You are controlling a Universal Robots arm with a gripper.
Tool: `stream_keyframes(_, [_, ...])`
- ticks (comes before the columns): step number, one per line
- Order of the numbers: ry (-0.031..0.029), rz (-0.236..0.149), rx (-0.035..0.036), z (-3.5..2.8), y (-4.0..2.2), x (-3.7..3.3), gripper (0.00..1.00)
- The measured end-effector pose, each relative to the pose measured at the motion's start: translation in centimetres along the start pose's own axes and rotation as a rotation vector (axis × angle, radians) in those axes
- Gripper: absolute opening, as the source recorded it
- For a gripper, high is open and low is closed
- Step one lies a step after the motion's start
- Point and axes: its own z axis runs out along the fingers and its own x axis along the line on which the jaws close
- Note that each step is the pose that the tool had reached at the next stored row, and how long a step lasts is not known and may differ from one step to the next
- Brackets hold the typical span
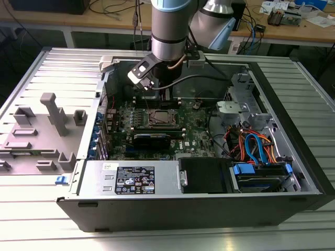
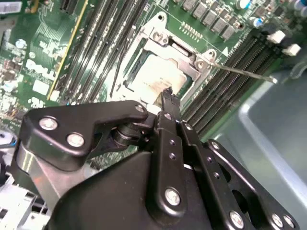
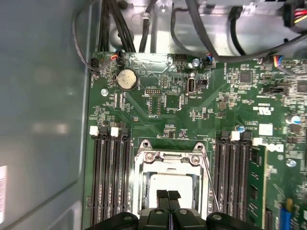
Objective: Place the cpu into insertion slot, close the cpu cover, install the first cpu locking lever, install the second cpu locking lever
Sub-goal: 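Install the first cpu locking lever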
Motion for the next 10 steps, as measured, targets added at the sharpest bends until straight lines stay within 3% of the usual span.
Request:
stream_keyframes(4, [0.0000, 0.000, 0.0001, -1.12, 0.01, 0.02, 0.11])
stream_keyframes(10, [0.0000, 0.000, 0.0011, -2.25, 0.02, 0.04, 0.11])
